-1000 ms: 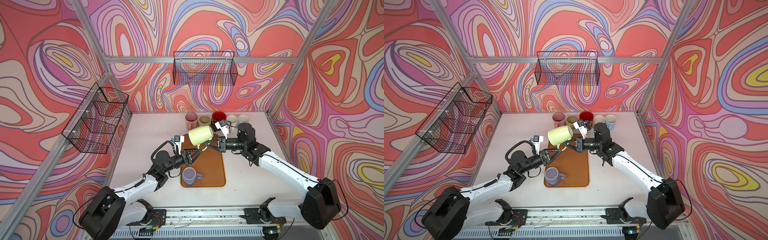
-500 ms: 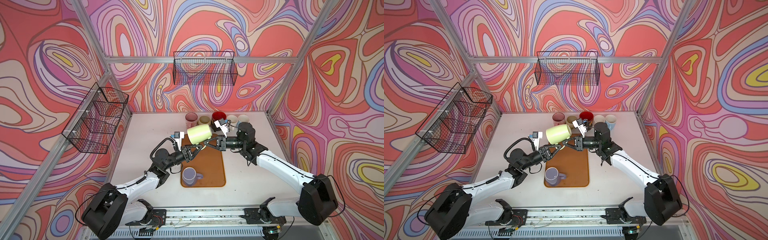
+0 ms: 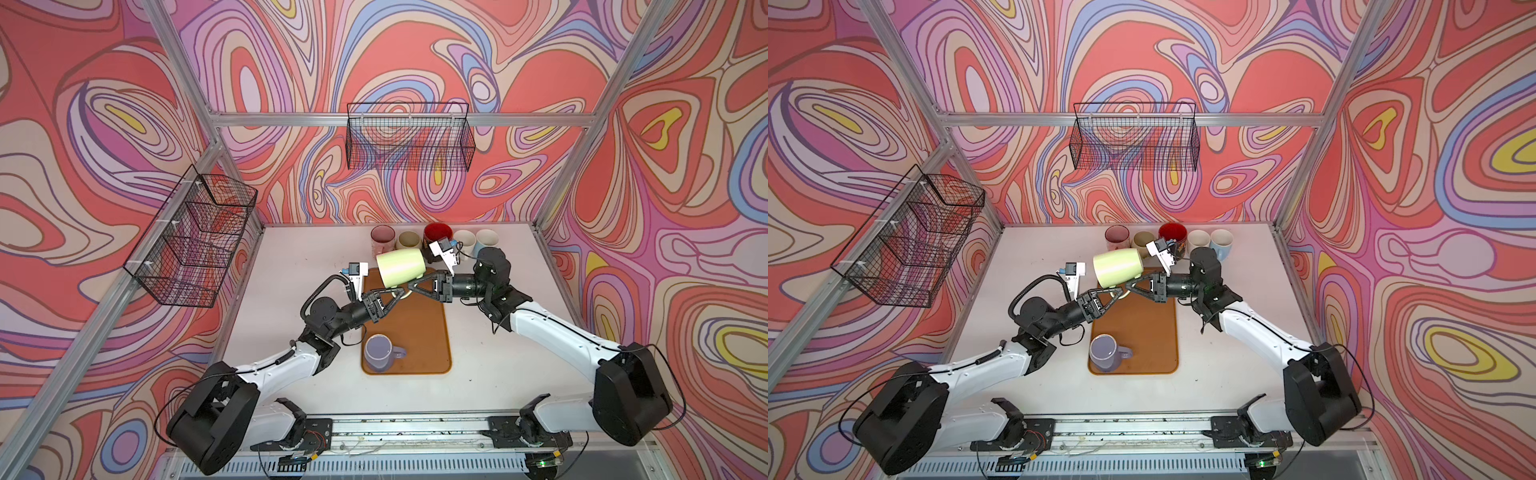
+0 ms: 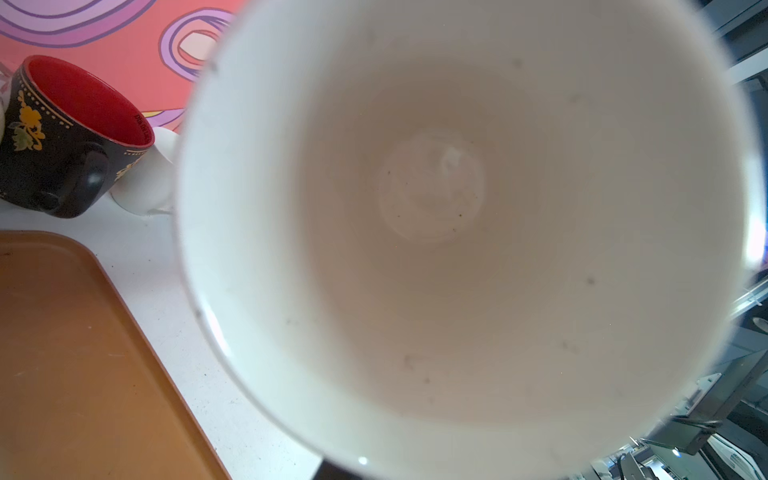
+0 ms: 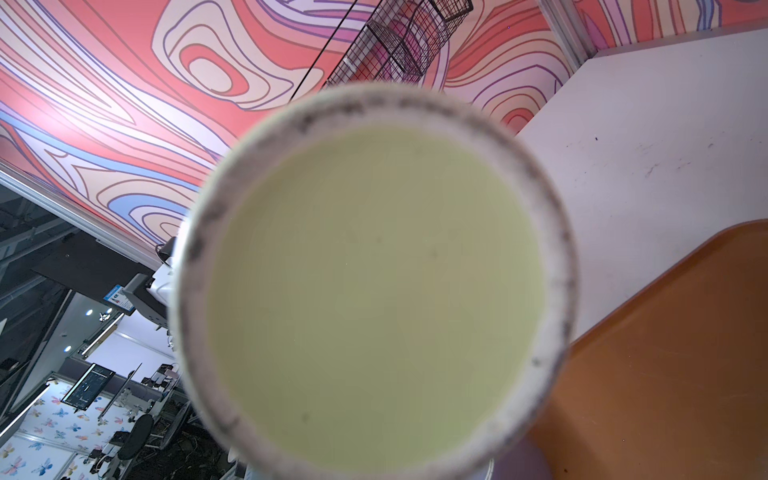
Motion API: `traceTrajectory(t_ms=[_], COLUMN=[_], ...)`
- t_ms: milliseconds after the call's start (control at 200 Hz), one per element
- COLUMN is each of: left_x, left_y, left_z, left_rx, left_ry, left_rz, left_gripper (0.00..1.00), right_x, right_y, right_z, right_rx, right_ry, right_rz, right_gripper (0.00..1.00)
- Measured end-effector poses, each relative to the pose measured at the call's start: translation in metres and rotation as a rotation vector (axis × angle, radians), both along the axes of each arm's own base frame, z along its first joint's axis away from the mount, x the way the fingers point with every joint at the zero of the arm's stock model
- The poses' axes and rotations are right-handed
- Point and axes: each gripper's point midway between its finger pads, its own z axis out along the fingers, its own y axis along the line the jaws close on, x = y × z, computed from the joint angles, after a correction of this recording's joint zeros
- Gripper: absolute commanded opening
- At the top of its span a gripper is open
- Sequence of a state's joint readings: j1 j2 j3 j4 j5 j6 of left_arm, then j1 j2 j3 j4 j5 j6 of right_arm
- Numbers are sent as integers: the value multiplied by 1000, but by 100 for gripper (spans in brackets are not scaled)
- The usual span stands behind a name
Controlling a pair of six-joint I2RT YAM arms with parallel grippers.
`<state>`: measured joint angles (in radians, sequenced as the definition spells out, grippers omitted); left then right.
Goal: Turn the mug right side up
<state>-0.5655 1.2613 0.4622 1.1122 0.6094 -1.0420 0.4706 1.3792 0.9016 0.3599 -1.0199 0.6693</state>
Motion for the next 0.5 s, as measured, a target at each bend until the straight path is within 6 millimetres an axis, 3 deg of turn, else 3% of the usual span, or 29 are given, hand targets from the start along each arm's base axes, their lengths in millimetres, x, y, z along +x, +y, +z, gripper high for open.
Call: traceTrajectory(t_ms=[195,366,501], left_x=[0,3,8], left_y=[-1,0,6], left_z=[-1,-2,-8], left_rx=[0,0,9], left_ry=[-5,5,32], left_rz=[-6,12,66], left_gripper=[0,0,0], right_x=[1,1,-3], right_y=[-1,-1,2], right_z=[-3,-5,-15], right_rx=[3,-5,-33], right_ry=[16,-4,-5], right_rz=[3,-1,10], right_gripper=[0,31,44])
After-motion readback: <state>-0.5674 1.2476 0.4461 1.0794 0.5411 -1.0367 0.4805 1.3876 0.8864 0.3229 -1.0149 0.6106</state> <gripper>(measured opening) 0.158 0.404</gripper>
